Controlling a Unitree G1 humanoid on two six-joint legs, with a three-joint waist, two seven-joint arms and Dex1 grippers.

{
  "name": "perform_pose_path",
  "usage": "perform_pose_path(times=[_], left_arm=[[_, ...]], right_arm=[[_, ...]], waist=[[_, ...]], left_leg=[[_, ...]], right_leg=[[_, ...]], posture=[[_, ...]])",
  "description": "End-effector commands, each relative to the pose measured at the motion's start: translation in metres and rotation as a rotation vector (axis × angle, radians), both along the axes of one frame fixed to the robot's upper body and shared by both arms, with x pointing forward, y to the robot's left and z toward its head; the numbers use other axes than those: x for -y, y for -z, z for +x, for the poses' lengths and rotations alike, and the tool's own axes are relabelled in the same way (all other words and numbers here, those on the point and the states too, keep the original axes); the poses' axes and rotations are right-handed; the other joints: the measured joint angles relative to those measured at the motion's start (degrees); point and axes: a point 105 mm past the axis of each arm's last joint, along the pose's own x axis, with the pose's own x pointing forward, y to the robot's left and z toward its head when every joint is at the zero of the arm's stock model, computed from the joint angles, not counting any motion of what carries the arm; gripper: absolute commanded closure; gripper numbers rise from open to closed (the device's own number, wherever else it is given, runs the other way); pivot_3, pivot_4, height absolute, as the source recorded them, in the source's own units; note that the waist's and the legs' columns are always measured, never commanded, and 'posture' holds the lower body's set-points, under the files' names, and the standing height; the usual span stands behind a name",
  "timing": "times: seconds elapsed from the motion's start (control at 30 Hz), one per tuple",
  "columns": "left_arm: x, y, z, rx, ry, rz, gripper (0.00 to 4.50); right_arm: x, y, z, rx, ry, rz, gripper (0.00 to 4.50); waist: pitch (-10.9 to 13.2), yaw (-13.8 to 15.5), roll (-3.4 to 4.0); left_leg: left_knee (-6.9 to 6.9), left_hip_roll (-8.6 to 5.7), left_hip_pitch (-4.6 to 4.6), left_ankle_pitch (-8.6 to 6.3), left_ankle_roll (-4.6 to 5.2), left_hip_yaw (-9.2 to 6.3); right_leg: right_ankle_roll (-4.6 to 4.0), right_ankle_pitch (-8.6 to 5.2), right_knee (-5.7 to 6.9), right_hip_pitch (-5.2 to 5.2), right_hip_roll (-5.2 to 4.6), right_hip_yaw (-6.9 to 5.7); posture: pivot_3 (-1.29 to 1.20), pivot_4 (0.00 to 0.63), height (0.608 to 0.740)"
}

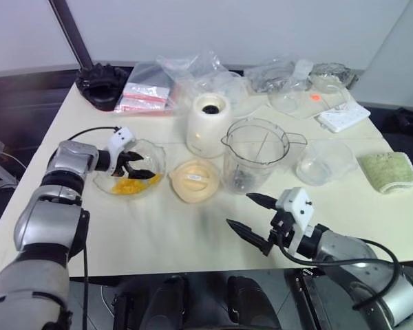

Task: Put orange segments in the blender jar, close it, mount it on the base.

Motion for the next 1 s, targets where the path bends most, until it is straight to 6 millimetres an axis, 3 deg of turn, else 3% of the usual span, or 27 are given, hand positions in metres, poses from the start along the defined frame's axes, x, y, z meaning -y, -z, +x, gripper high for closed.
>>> perform_pose_path(times=[0.03,0.57,0.63,0.7,0.87,1.0], left_arm=[[0.006,-0.009,0.007,0.047,0.007,0.018,0.00],[0.019,0.023,-0.003,-0.069,-0.006,-0.039,0.00],[0.017,0.027,-0.005,-0.078,-0.009,-0.025,0.54],[0.016,0.031,-0.007,-0.091,-0.006,-0.012,1.39],[0.013,0.036,-0.007,-0.086,-0.030,0.003,3.90],[0.008,0.033,-0.005,-0.062,-0.046,0.005,3.90]], right_arm=[[-0.003,-0.011,-0.003,0.060,0.019,0.014,0.07],[0.001,-0.010,-0.004,0.064,0.054,0.003,0.07],[0.001,-0.011,-0.004,0.067,0.056,0.002,0.00],[0.001,-0.012,-0.003,0.072,0.058,0.003,0.00],[-0.001,-0.014,0.001,0.080,0.057,0.004,0.00],[-0.002,-0.015,0.002,0.083,0.056,0.004,0.00]], waist=[[0.0,0.1,-0.04],[0.0,0.2,-0.10],[0.0,0.2,-0.10],[0.0,0.1,-0.11],[-0.1,0.1,-0.11],[-0.1,0.1,-0.12]], left_leg=[[0.01,0.00,0.00,0.00,0.00,0.00],[0.04,-0.02,0.00,0.00,0.00,-0.01],[0.05,-0.02,0.00,0.00,0.00,-0.02],[0.04,-0.02,0.00,0.00,0.00,-0.01],[0.04,-0.02,0.00,0.00,0.00,-0.02],[0.04,-0.02,0.01,0.00,0.00,-0.01]], right_leg=[[0.01,0.01,0.00,0.00,-0.01,0.00],[0.04,0.02,0.00,0.05,-0.02,0.00],[0.04,0.03,0.00,0.05,-0.02,0.00],[0.04,0.03,0.00,0.06,-0.02,0.00],[0.04,0.03,0.02,0.05,-0.01,0.00],[0.05,0.03,0.02,0.05,-0.01,0.00]], posture=[[0.00,0.150,0.740],[0.00,0.150,0.740],[0.00,0.150,0.740],[0.00,0.150,0.740],[0.00,0.150,0.740],[0.00,0.150,0.740]])
